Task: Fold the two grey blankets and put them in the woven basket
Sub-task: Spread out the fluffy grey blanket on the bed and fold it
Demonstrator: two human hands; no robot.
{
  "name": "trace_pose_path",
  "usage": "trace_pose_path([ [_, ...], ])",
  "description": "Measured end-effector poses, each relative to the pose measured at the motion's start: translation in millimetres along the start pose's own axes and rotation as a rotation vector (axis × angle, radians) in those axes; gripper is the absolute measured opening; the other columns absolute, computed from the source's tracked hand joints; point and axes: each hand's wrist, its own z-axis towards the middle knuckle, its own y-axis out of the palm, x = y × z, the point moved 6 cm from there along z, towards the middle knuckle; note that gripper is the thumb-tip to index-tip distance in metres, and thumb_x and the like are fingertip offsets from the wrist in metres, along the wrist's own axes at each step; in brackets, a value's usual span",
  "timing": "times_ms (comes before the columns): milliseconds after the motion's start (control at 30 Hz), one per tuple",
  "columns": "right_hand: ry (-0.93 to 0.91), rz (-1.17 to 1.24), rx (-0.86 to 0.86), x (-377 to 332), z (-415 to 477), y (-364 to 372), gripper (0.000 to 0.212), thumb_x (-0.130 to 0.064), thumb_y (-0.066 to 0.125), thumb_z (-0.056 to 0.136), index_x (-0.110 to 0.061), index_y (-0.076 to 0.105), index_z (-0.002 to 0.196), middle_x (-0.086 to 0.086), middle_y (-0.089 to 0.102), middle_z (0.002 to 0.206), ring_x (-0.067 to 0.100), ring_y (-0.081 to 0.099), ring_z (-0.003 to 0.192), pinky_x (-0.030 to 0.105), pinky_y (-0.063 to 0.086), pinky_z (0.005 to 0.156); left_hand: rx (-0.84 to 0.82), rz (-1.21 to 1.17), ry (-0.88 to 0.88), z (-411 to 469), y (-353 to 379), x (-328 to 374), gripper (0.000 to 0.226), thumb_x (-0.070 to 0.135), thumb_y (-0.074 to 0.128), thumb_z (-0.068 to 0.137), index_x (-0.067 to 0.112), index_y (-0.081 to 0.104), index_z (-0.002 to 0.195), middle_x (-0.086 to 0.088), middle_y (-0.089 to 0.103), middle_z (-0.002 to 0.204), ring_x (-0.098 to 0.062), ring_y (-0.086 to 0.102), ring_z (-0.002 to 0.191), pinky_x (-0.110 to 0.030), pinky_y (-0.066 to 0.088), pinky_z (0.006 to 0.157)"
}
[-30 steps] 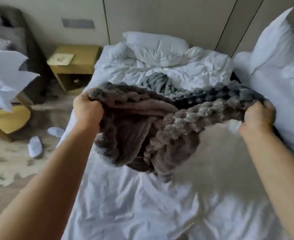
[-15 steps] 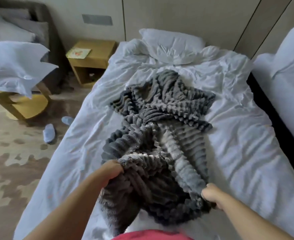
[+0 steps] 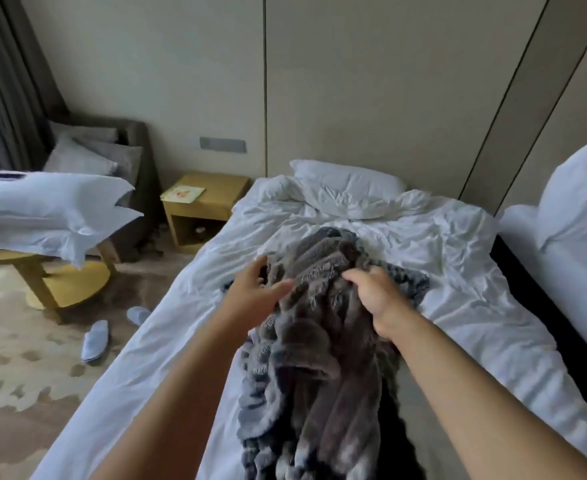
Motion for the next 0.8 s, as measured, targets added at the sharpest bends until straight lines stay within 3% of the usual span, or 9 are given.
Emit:
trace_pose_path([
  [67, -0.02, 0.298, 0.006, -35, 6, -16, 0.032, -0.027, 0.06, 0.09, 0.002, 0.068, 0.102, 0.019, 0.072, 0.098, 0.033, 0.069, 0.09, 0.04, 0.055, 0.08, -0.178, 0.0, -0.236, -14, 15, -28, 0.098, 0.061, 0.073, 0.068, 0.027, 0.029, 0.149, -0.003, 0.039, 0.15, -0.025, 0.045, 0.132, -0.04, 0.039, 0.107],
  [133, -0.051, 0.515, -0.046, -72, 7, -26, 0.028, -0.031, 0.06, 0.09, -0.006, 0.072, 0.095, 0.015, 0.075, 0.089, 0.03, 0.072, 0.079, 0.038, 0.059, 0.068, -0.416, -0.167, -0.332, -27, 42, -37, 0.116, 0.072, 0.073, 0.056, 0.021, 0.026, 0.149, -0.015, 0.036, 0.15, -0.038, 0.038, 0.134, -0.049, 0.032, 0.109],
  [233, -0.083, 0.69, -0.164, -108, 7, -27, 0.026, -0.03, 0.057, 0.093, -0.009, 0.071, 0.1, 0.012, 0.075, 0.097, 0.027, 0.072, 0.087, 0.037, 0.058, 0.07, -0.416, -0.434, -0.159, -20, 63, -8, 0.064, 0.046, 0.072, 0.076, 0.019, 0.049, 0.13, -0.004, 0.068, 0.118, -0.017, 0.067, 0.103, -0.035, 0.054, 0.087],
  [333, -0.195, 0.344, -0.138, -114, 2, -29, 0.054, -0.039, 0.058, 0.092, -0.011, 0.047, 0.136, 0.005, 0.055, 0.135, 0.017, 0.055, 0.117, 0.036, 0.044, 0.098, -0.084, -0.482, -0.015, -1, 46, 32, 0.018, 0.022, 0.06, 0.093, 0.017, 0.065, 0.109, -0.005, 0.075, 0.099, -0.01, 0.071, 0.078, -0.024, 0.055, 0.064],
  [433, -0.396, -0.113, -0.157, -107, -25, -18, 0.104, -0.074, 0.065, 0.065, -0.039, 0.015, 0.149, -0.01, 0.032, 0.149, 0.008, 0.034, 0.136, 0.034, 0.028, 0.112, -0.019, -0.729, 0.033, 9, 29, 80, 0.022, 0.028, 0.05, 0.098, 0.016, 0.067, 0.107, -0.009, 0.074, 0.101, -0.024, 0.071, 0.093, -0.038, 0.056, 0.082],
  [500, -0.507, -0.241, -0.331, -98, -42, 8, 0.103, -0.069, 0.074, 0.056, -0.045, 0.027, 0.144, -0.018, 0.049, 0.138, 0.001, 0.046, 0.127, 0.027, 0.038, 0.107, 0.014, -0.775, 0.074, 13, 19, 112, 0.024, 0.034, 0.052, 0.097, 0.017, 0.069, 0.1, -0.012, 0.074, 0.1, -0.028, 0.07, 0.095, -0.042, 0.054, 0.087],
  [600, -0.545, -0.256, -0.096, -99, -27, 1, 0.047, -0.046, 0.079, 0.067, -0.034, 0.061, 0.109, -0.014, 0.07, 0.101, 0.004, 0.065, 0.098, 0.015, 0.049, 0.079, -0.087, -0.647, 0.228, 11, 13, 166, 0.02, 0.032, 0.07, 0.084, 0.012, 0.071, 0.087, -0.014, 0.074, 0.092, -0.028, 0.07, 0.092, -0.04, 0.055, 0.086],
  [700, -0.554, -0.261, -0.03, -113, -8, -23, 0.041, -0.042, 0.083, 0.068, -0.028, 0.068, 0.103, -0.009, 0.073, 0.096, 0.006, 0.067, 0.09, 0.023, 0.052, 0.075, -0.28, -0.202, 0.367, 6, 21, 194, 0.036, 0.001, 0.08, 0.063, 0.009, 0.067, 0.095, -0.015, 0.071, 0.089, -0.027, 0.069, 0.086, -0.035, 0.058, 0.078],
  [800, -0.612, -0.554, -0.021, -107, 15, -43, 0.022, -0.026, 0.079, 0.072, -0.015, 0.071, 0.089, 0.002, 0.072, 0.087, 0.011, 0.064, 0.079, 0.023, 0.042, 0.064, -0.056, 0.365, 0.453, 20, 3, 197, 0.03, -0.01, 0.064, 0.064, 0.011, 0.064, 0.085, -0.004, 0.062, 0.073, -0.021, 0.059, 0.072, -0.027, 0.049, 0.063],
])
